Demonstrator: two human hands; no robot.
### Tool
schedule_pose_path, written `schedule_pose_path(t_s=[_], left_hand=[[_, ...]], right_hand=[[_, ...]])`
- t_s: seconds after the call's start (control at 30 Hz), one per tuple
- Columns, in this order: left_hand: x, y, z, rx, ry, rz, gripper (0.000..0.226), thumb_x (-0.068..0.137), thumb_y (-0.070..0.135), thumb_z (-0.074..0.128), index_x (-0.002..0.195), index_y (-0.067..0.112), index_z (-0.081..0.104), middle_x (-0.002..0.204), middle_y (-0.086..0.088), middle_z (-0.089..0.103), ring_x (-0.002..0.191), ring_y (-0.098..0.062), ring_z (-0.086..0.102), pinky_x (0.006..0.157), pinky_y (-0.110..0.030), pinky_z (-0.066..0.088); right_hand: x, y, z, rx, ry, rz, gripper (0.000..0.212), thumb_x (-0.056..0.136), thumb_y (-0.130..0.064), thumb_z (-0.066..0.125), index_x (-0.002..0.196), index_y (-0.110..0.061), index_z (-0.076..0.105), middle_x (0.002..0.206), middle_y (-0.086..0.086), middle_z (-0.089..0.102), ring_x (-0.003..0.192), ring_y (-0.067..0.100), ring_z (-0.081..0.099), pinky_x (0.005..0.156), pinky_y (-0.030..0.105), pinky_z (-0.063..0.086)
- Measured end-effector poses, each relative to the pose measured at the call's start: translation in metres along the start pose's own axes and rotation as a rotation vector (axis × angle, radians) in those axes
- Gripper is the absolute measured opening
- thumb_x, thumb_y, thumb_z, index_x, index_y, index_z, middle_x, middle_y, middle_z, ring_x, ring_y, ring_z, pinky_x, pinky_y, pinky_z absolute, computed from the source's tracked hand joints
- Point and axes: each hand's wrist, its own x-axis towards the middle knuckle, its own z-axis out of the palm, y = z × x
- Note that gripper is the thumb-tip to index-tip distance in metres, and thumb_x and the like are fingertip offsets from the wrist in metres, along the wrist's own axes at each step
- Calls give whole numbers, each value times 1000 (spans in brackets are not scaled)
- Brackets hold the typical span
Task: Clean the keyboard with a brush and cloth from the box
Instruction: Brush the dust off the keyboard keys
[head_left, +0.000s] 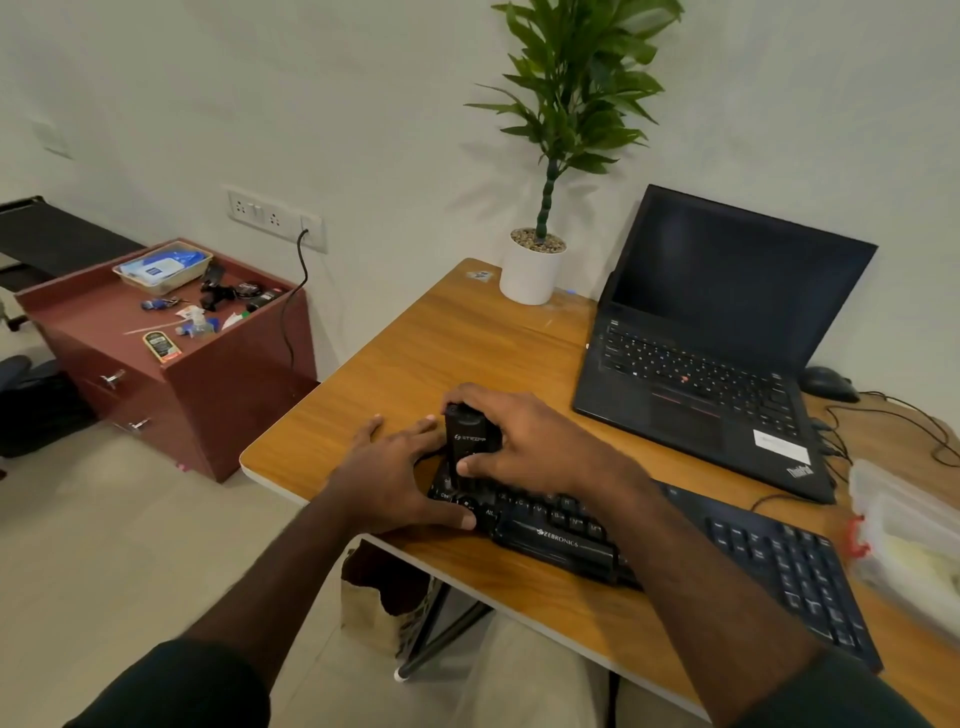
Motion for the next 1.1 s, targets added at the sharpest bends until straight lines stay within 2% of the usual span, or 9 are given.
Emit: schedule_pose_path(t_s=[0.1, 0.2, 0.3, 0.47, 0.63, 0.77, 0.9, 1.0, 1.1], left_hand=[[1, -2, 1, -1, -19, -23, 118, 51, 102, 46, 151, 42, 26, 162, 7, 29, 148, -4, 20, 122, -48, -6], [0, 1, 0, -15, -1, -7, 107, 56, 98, 50, 145, 40, 36, 155, 12, 39, 144, -3, 28, 122, -48, -5], [-1, 4, -3, -21, 7, 3, 98, 59, 95, 53, 141, 40, 42, 151, 14, 45, 140, -3, 34, 122, -49, -3], [-1, 1, -2, 11, -34, -48, 122, 49, 103, 44, 153, 42, 23, 163, 6, 25, 148, -5, 21, 123, -48, -6], [-1, 3, -1, -4, -10, -31, 110, 56, 97, 52, 147, 37, 36, 157, 9, 38, 143, -4, 29, 123, -47, -4], [-1, 7, -4, -16, 14, -12, 96, 61, 91, 57, 141, 39, 43, 151, 14, 44, 139, -2, 35, 122, -47, -3], [0, 3, -3, -5, -27, -42, 119, 50, 101, 47, 151, 42, 27, 162, 9, 26, 147, -4, 21, 122, -48, -6], [2, -1, 0, -1, -24, -42, 120, 49, 102, 46, 151, 41, 28, 162, 7, 27, 148, -5, 21, 122, -48, -5], [2, 1, 0, -8, -7, -18, 110, 53, 101, 47, 144, 40, 39, 155, 14, 40, 142, -2, 31, 122, -49, -3]], right_hand=[[4, 0, -13, -26, 74, 25, 55, 86, -28, 76, 131, -39, 47, 117, -6, 64, 102, 13, 62, 84, 45, 58], [4, -7, 3, 34, 190, -3, 56, 88, -28, 75, 133, -38, 43, 115, -4, 63, 99, 13, 63, 81, 42, 59], [1, -7, 17, 20, 121, -20, 58, 89, -28, 75, 135, -39, 42, 119, -5, 64, 104, 14, 62, 85, 42, 58], [4, 2, -13, -104, 3, 59, 57, 86, -30, 76, 134, -38, 46, 120, -6, 62, 103, 14, 61, 86, 44, 57], [8, -6, -2, 3, 185, 5, 58, 87, -32, 76, 134, -38, 43, 117, -2, 63, 100, 15, 63, 81, 42, 60], [10, -5, 15, -35, 137, -38, 57, 88, -30, 75, 134, -37, 42, 113, -2, 64, 97, 16, 64, 78, 43, 60], [11, 7, -9, -95, -30, 57, 55, 86, -31, 77, 131, -40, 46, 120, -6, 62, 105, 14, 60, 86, 43, 57], [9, 5, -11, -35, 110, 46, 58, 85, -34, 77, 133, -41, 45, 119, -5, 63, 104, 15, 61, 85, 42, 58], [7, -3, 9, -2, 197, -1, 58, 88, -30, 74, 136, -36, 42, 113, -2, 64, 95, 13, 63, 77, 37, 60]])
